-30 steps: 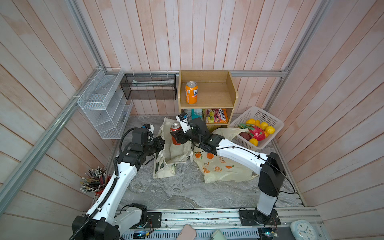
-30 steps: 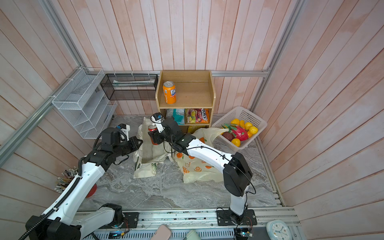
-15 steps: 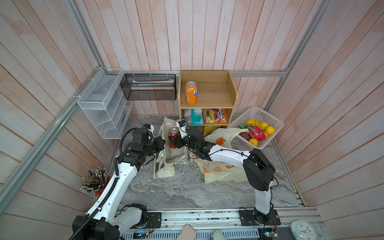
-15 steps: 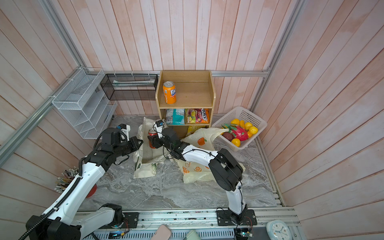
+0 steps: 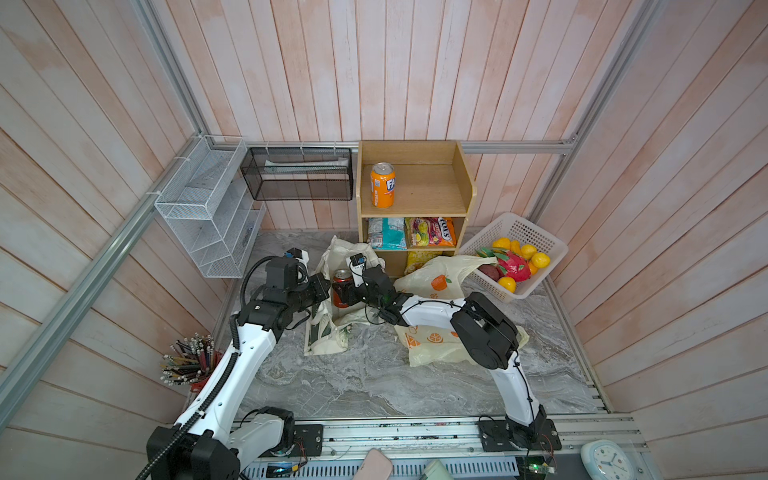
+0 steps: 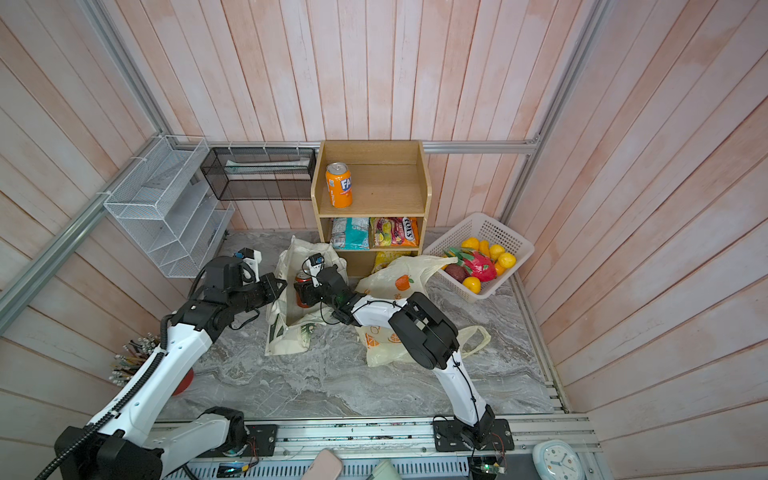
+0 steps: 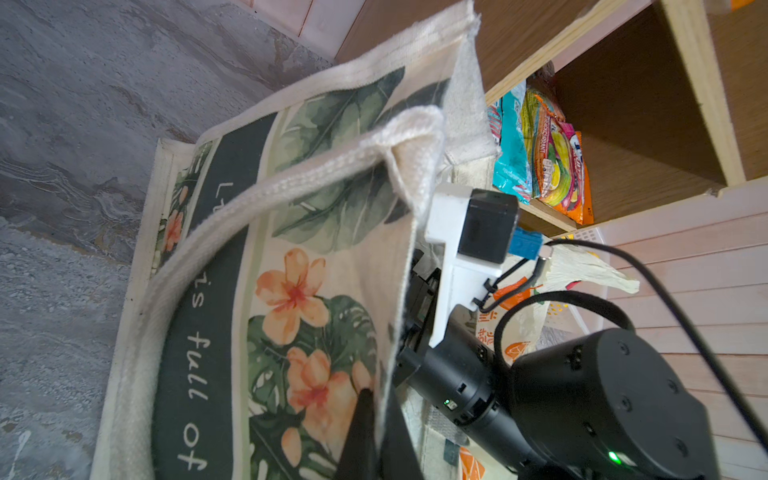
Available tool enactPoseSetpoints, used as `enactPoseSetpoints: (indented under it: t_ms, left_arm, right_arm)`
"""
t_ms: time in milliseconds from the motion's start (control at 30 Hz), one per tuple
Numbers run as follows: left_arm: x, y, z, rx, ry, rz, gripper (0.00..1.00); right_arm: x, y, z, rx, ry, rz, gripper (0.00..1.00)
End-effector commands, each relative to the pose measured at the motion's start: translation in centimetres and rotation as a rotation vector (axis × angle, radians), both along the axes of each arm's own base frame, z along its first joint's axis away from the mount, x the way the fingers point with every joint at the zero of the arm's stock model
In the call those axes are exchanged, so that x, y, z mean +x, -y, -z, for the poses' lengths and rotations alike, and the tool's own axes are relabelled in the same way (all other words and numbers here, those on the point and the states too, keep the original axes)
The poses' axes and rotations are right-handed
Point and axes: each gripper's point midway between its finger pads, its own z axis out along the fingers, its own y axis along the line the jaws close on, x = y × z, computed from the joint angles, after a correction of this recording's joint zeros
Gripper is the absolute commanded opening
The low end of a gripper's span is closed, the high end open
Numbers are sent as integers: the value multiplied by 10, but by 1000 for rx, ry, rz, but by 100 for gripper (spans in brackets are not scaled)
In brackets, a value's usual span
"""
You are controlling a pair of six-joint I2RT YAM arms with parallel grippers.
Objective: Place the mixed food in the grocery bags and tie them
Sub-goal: 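Carry the red can over the tote and lower it inside with the right gripper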
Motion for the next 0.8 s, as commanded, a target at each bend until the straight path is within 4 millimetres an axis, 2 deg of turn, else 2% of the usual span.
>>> enactPoseSetpoints:
  t_ms: [0, 67, 167, 533, 667, 767]
  left_arm:
    - [2, 1, -1, -16, 10, 1, 0]
    - [1, 1, -1, -17, 11, -2, 0]
    - [1, 0, -1, -20, 11, -7, 0]
    - [-2, -2, -4, -23, 14, -15, 0]
    - [-4, -4, -6, -19, 18, -22, 0]
    - [-4, -5, -7, -20, 23, -26, 0]
  right_arm:
    - [11, -10, -24, 54, 33, 1, 60]
    - [9, -16, -18, 29, 15, -20, 70]
    - [8, -17, -18, 24, 5, -32, 77]
    - [4, -18, -16, 8, -22, -53, 80]
    - [-2, -16, -28, 5, -35, -73, 80]
    - [-11, -10, -49, -5, -37, -94, 79]
